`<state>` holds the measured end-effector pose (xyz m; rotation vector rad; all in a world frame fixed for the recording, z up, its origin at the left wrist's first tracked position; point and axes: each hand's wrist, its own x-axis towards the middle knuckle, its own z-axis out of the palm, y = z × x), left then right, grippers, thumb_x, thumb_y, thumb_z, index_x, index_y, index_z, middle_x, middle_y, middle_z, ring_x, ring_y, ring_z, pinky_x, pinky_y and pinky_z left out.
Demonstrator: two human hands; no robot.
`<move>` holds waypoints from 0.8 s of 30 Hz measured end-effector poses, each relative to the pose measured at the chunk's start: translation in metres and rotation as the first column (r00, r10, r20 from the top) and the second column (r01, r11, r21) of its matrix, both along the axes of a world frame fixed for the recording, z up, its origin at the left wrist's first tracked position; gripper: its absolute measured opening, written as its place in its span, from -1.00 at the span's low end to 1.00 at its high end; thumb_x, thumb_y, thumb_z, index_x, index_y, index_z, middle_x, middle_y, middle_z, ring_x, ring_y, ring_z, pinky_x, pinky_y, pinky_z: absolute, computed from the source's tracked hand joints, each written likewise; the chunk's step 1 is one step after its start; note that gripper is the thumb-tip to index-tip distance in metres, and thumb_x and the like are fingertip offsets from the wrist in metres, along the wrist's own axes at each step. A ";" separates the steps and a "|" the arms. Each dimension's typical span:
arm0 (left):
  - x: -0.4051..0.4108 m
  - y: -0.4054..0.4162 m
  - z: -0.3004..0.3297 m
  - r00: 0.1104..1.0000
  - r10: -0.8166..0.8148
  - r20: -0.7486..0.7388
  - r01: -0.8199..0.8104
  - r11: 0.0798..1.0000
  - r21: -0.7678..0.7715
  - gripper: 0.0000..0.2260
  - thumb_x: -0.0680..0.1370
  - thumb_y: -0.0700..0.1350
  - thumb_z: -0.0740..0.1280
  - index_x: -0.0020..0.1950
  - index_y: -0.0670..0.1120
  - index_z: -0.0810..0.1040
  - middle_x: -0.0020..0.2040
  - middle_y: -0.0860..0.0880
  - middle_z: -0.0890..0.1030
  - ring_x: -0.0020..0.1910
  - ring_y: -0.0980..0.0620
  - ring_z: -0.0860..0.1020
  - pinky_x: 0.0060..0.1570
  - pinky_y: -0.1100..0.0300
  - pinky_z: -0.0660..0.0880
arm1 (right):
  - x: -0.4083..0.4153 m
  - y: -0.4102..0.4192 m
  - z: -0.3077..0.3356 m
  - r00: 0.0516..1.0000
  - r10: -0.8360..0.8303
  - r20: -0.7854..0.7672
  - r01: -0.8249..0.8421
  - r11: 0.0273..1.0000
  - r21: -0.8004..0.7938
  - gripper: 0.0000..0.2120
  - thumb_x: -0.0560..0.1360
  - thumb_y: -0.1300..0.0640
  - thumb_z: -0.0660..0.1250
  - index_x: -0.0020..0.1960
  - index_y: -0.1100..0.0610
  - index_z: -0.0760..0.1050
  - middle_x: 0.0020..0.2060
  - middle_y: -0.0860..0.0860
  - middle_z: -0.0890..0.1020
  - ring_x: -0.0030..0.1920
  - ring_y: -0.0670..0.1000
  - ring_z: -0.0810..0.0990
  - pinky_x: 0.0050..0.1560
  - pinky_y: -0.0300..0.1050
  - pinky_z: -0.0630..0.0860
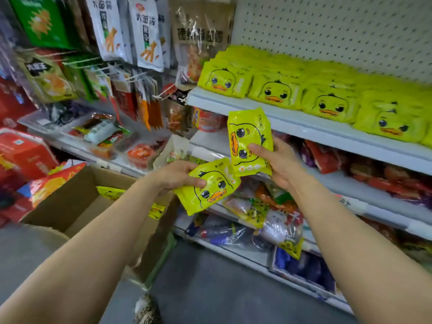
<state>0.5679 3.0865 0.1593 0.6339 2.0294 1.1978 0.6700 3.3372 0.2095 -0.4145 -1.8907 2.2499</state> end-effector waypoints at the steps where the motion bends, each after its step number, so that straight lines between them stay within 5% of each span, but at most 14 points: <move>1: 0.012 0.022 0.011 1.000 -0.025 -0.016 0.025 0.999 0.023 -0.73 0.42 -0.15 0.52 0.09 -0.13 0.63 -0.05 -0.10 0.71 -0.14 -0.03 0.67 -0.18 0.17 0.59 | 0.022 0.018 0.011 0.999 -0.034 -0.025 0.034 0.999 0.014 -0.63 0.34 0.27 0.50 0.13 0.15 0.55 -0.03 0.14 0.71 -0.14 0.11 0.71 -0.20 0.01 0.66; 8: 0.092 0.173 0.082 0.957 -0.250 -0.144 0.260 0.964 0.055 -0.80 0.45 -0.20 0.47 0.06 -0.13 0.63 -0.12 -0.05 0.72 -0.22 0.02 0.67 -0.25 0.21 0.58 | 0.159 0.134 0.067 0.944 -0.297 -0.146 0.310 0.948 0.069 -0.65 0.41 0.28 0.48 0.18 0.13 0.55 -0.01 0.09 0.72 -0.07 0.09 0.71 -0.12 0.04 0.66; 12: 0.132 0.253 0.118 0.913 -0.354 -0.202 0.372 0.926 0.057 -0.78 0.42 -0.20 0.50 0.05 -0.14 0.63 -0.06 -0.07 0.71 -0.09 -0.08 0.68 -0.18 0.12 0.60 | 0.223 0.192 0.086 0.885 -0.429 -0.182 0.449 0.889 0.088 -0.61 0.39 0.20 0.51 0.19 0.09 0.55 0.05 0.10 0.70 0.06 0.15 0.68 0.05 0.18 0.61; 15: 0.157 0.314 0.134 0.865 -0.431 -0.258 0.456 0.889 0.045 -0.74 0.37 -0.08 0.56 0.01 -0.07 0.65 0.00 -0.07 0.70 0.06 -0.18 0.64 0.00 0.07 0.58 | 0.263 0.235 0.095 0.839 -0.501 -0.212 0.530 0.841 0.111 -0.27 0.16 0.00 0.65 0.28 0.08 0.51 0.12 0.06 0.68 0.14 0.13 0.65 0.21 0.27 0.52; 17: 0.174 0.356 0.144 0.827 -0.488 -0.280 0.514 0.858 0.023 -0.70 0.37 -0.01 0.56 0.03 -0.06 0.63 -0.09 -0.07 0.70 -0.15 -0.18 0.67 -0.12 0.02 0.59 | 0.286 0.269 0.098 0.801 -0.546 -0.245 0.583 0.805 0.110 -0.05 0.02 -0.08 0.70 0.34 0.10 0.46 0.16 0.06 0.66 0.18 0.12 0.63 0.26 0.26 0.49; 19: 0.192 0.396 0.153 0.790 -0.536 -0.297 0.564 0.826 0.010 -0.74 0.42 -0.03 0.52 0.07 -0.03 0.62 -0.18 0.02 0.70 -0.31 0.00 0.64 -0.22 0.09 0.61 | 0.308 0.303 0.101 0.781 -0.570 -0.255 0.610 0.784 0.114 -0.04 -0.01 -0.10 0.71 0.31 0.13 0.49 0.13 0.09 0.67 0.14 0.15 0.65 0.23 0.24 0.52; 21: 0.208 0.441 0.157 0.762 -0.558 -0.329 0.598 0.801 0.026 -0.71 0.42 -0.06 0.52 0.12 -0.03 0.63 -0.03 0.05 0.71 -0.07 0.05 0.67 0.09 -0.02 0.58 | 0.329 0.337 0.104 0.768 -0.583 -0.263 0.625 0.773 0.112 -0.12 0.00 -0.06 0.70 0.25 0.16 0.53 0.07 0.12 0.69 0.07 0.17 0.68 0.13 0.17 0.57; 24: 0.226 0.509 0.159 0.751 -0.584 -0.309 0.625 0.780 0.046 -0.70 0.40 -0.12 0.53 0.11 -0.09 0.64 0.06 0.00 0.69 0.10 0.01 0.63 0.27 -0.06 0.47 | 0.353 0.393 0.111 0.735 -0.612 -0.292 0.661 0.742 0.110 -0.33 0.18 0.12 0.60 0.25 0.24 0.53 0.02 0.15 0.70 -0.03 0.14 0.70 -0.04 0.07 0.62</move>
